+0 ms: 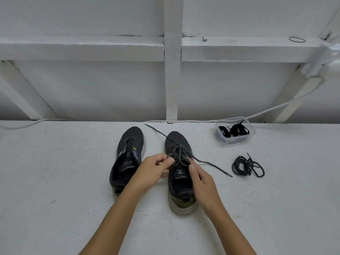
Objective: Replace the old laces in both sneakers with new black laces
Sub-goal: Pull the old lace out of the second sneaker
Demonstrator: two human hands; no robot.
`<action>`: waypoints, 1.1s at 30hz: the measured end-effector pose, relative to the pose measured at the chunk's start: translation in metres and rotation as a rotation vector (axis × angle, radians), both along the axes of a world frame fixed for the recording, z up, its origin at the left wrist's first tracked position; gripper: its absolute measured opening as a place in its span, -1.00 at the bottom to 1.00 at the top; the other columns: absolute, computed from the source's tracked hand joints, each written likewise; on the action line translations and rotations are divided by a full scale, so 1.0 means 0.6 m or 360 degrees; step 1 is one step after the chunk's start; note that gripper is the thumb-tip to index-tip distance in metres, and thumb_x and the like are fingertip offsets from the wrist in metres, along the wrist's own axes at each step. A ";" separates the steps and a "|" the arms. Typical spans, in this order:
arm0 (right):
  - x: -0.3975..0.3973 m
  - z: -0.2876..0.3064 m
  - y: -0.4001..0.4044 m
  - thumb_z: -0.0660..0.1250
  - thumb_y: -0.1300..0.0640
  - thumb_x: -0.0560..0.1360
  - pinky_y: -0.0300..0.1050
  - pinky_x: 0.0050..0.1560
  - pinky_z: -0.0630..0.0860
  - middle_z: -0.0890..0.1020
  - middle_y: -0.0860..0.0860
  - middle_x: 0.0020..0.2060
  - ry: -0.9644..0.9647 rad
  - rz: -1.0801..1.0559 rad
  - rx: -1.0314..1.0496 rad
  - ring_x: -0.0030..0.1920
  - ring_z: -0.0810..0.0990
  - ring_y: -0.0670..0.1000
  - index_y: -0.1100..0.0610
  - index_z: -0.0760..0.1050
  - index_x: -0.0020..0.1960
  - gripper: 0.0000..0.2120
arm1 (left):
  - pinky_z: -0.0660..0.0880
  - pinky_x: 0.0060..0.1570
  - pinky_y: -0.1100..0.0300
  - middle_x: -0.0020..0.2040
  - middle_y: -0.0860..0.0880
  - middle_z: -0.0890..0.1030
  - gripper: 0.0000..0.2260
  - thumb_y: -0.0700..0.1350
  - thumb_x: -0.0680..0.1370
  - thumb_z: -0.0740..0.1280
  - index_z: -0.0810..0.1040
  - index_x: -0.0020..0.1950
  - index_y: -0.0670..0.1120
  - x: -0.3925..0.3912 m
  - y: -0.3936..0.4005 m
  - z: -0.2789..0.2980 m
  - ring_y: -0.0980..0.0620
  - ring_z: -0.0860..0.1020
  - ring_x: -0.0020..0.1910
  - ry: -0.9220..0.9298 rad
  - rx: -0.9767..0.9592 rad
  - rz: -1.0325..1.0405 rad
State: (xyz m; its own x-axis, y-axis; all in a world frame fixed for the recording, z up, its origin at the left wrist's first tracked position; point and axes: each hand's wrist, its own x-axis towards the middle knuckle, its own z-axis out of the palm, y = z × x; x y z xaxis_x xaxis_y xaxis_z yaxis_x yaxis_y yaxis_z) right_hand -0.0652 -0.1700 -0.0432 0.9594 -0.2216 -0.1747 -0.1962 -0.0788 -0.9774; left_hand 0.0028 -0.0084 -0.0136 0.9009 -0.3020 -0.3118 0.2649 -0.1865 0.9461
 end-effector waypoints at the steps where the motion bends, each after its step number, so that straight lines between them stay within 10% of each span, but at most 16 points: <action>1: -0.001 0.001 0.001 0.15 0.01 0.71 -0.42 0.17 0.45 0.63 -0.40 0.13 -0.0002 0.0005 0.0004 0.21 0.53 -0.38 -0.29 0.53 0.29 -0.71 | 0.63 -0.06 0.23 0.00 -0.10 0.71 -0.81 -0.07 0.65 0.30 0.62 0.05 -0.18 0.003 -0.003 0.000 -0.01 0.69 0.02 0.0006 -0.0050 0.0105; 5: -0.002 0.004 0.005 0.15 0.00 0.71 -0.48 0.15 0.42 0.60 -0.48 0.09 0.0020 -0.0028 -0.0007 0.20 0.50 -0.44 -0.34 0.51 0.24 -0.73 | 0.66 -0.06 0.10 -0.03 -0.15 0.69 -0.74 -0.03 0.68 0.21 0.54 0.06 -0.22 0.001 -0.028 -0.015 -0.04 0.70 -0.06 0.0113 -0.0114 0.0466; 11: -0.003 0.005 0.006 0.15 -0.02 0.71 -0.42 0.16 0.46 0.64 -0.41 0.11 0.0018 -0.0045 -0.0008 0.20 0.55 -0.37 -0.36 0.53 0.20 -0.72 | 0.56 0.19 0.16 0.04 -0.02 0.72 -0.83 -0.06 0.61 0.36 0.68 0.06 -0.13 -0.019 -0.005 -0.035 0.01 0.66 0.11 -0.0020 -0.0152 0.0100; 17: -0.004 0.010 0.008 0.13 0.00 0.72 -0.46 0.13 0.44 0.63 -0.41 0.13 -0.0001 -0.0017 -0.0012 0.21 0.54 -0.38 -0.29 0.55 0.26 -0.71 | 0.65 -0.08 0.09 -0.01 -0.15 0.67 -0.82 -0.09 0.69 0.19 0.47 0.06 -0.19 -0.009 -0.029 -0.024 -0.12 0.70 -0.06 0.0064 -0.0360 0.0680; 23: -0.004 0.008 0.006 0.12 -0.01 0.72 -0.29 0.21 0.50 0.66 -0.34 0.12 0.0007 -0.0048 -0.0021 0.20 0.57 -0.31 -0.30 0.56 0.24 -0.71 | 0.58 0.10 0.23 0.02 -0.02 0.72 -0.86 -0.10 0.60 0.38 0.66 0.08 -0.14 -0.022 -0.027 -0.041 0.02 0.66 0.10 -0.0068 -0.0182 0.0273; 28: -0.002 0.005 0.004 0.09 0.01 0.73 -0.36 0.17 0.49 0.67 -0.33 0.11 -0.0014 -0.0064 -0.0072 0.18 0.57 -0.33 -0.23 0.56 0.29 -0.68 | 0.65 -0.08 0.16 -0.04 -0.15 0.69 -0.81 -0.14 0.68 0.22 0.50 0.00 -0.26 -0.004 -0.029 -0.025 -0.10 0.71 -0.04 0.0080 -0.0448 0.0592; 33: -0.002 -0.007 -0.003 0.10 0.01 0.72 -0.28 -0.04 0.53 0.72 -0.12 -0.11 -0.0020 -0.0125 -0.0154 -0.04 0.66 -0.13 0.02 0.66 0.05 -0.65 | 0.57 0.22 0.09 0.02 -0.12 0.70 -0.77 -0.05 0.61 0.37 0.64 -0.02 -0.22 -0.017 -0.022 -0.052 -0.06 0.67 0.09 -0.0039 -0.0175 0.0276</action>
